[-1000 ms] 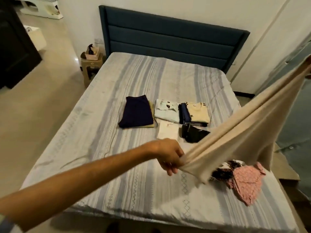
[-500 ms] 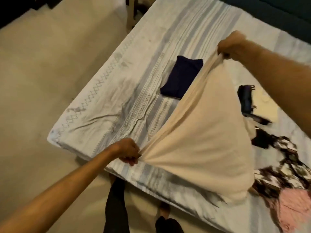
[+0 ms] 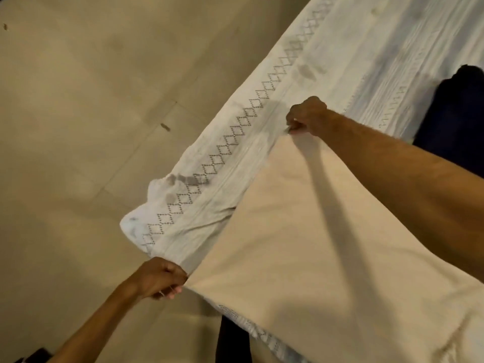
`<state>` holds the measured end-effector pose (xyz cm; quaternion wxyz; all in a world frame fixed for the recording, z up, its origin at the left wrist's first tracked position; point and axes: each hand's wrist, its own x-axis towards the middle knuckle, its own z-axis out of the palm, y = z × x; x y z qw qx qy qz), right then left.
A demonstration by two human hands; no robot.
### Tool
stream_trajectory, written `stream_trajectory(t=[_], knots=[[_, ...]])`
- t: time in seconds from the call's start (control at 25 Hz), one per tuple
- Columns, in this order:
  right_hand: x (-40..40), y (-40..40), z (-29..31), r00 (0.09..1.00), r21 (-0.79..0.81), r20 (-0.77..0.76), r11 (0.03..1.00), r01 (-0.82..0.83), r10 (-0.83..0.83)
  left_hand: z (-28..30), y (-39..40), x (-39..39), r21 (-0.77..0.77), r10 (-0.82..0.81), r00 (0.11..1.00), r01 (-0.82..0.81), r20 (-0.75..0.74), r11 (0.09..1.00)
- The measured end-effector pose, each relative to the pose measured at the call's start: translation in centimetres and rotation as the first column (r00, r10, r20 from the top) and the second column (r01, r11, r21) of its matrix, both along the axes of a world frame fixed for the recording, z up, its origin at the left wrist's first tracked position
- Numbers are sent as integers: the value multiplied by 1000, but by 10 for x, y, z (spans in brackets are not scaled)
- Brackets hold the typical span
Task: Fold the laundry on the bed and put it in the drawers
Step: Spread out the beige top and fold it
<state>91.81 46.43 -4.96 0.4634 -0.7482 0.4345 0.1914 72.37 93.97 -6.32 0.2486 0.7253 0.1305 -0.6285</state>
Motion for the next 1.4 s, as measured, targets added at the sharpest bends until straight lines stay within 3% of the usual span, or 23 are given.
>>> stream_trajectory(t=[0.08,0.12,0.2,0.24,0.32,0.4,0.52,0.64,0.72,0.8,0.88,0.96,1.12,1.2,1.24,1.28,1.32,1.36,1.4], knots=[[-4,20,-6,1000,124,-3,992,30,-30,-2,6,0,-58,68,997,-66,39,996],[-12,27,-9,1000,98,22,995,18,-20,-2,4,-3,-83,108,992,-102,71,991],[-44,29,-9,984,-104,142,990,-97,111,0,-4,-15,-102,193,958,-174,212,979],[-65,25,-10,951,-243,203,953,-180,231,1,-11,-23,-96,215,913,-193,348,976],[-124,11,-6,860,-464,271,842,-276,432,12,-30,-43,-94,173,732,-148,659,984],[-194,-5,-5,825,-541,297,796,-270,482,22,-51,-65,-103,83,566,4,820,995],[-328,-46,-8,878,-572,254,795,-202,406,29,-108,-112,-107,-82,443,387,893,916],[-481,-88,-11,950,-564,157,814,-139,271,16,-180,-182,-75,-260,348,713,901,697],[-570,-106,-16,979,-548,115,832,-81,171,-1,-217,-228,-56,-324,297,807,898,587],[-670,-122,-22,999,-546,23,837,41,-34,-20,-260,-286,4,-366,180,893,913,450],[-764,-129,-35,956,-552,-98,814,180,-277,-33,-295,-345,60,-365,64,946,929,319],[-838,-119,-46,901,-532,-171,807,257,-399,-40,-327,-399,69,-284,4,967,959,245],[-868,-90,-38,874,-330,67,816,474,-481,-36,-361,-478,75,-251,0,955,968,288],[-851,-82,-28,834,-125,134,825,551,-536,-28,-359,-509,116,-283,10,897,959,426],[-841,-78,-23,804,32,143,815,579,-577,-22,-355,-520,97,-296,96,812,950,576],[-831,-73,-20,782,186,120,788,587,-612,-17,-351,-529,49,-271,247,649,930,759],[-821,-67,-18,777,323,76,753,574,-625,-15,-346,-534,-28,-160,443,389,882,921],[-813,-61,-16,791,425,36,726,541,-610,-12,-343,-535,-94,28,620,74,784,993],[-806,-55,-16,810,486,13,712,508,-587,-10,-342,-533,-112,215,715,-189,665,976]])
